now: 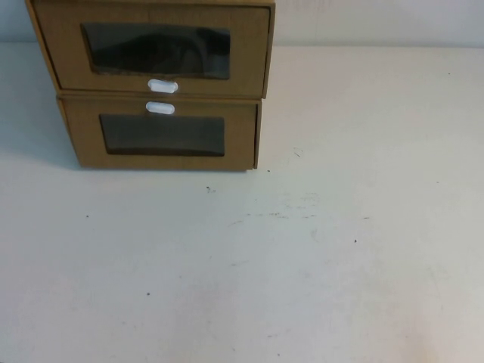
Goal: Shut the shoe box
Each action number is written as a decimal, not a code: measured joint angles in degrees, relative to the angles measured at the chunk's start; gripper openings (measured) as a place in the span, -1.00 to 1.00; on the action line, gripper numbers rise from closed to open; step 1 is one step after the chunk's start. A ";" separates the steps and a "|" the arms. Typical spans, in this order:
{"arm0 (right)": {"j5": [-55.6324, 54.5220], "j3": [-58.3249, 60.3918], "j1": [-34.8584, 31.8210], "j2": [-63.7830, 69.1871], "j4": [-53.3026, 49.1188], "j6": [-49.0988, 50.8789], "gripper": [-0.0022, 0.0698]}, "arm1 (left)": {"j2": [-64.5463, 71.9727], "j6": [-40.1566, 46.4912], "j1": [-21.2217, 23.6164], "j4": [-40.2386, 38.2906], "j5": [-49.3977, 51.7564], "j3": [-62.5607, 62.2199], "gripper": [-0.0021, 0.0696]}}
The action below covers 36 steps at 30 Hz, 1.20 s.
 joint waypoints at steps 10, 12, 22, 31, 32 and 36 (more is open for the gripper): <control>0.09 0.00 0.00 0.00 0.11 -0.13 -0.97 | 0.00 0.00 0.00 0.00 0.00 0.00 -0.96; 0.09 0.00 0.00 0.00 0.11 -0.13 -0.97 | 0.00 0.00 0.00 0.00 0.00 0.00 -0.96; 0.09 0.00 0.00 0.00 0.11 -0.16 -0.97 | -0.14 -0.93 0.14 6.38 -0.55 0.00 -0.96; 0.21 0.00 0.00 0.00 0.23 -0.16 -0.97 | -11.10 -17.09 10.52 26.71 8.73 0.00 -0.96; 0.21 0.00 0.00 0.00 0.33 -0.16 -0.97 | -11.40 -17.58 11.05 27.54 10.70 0.00 -0.96; 0.21 0.00 0.00 0.00 0.33 -0.16 -0.97 | -11.54 -19.14 11.45 29.68 19.76 0.00 -0.96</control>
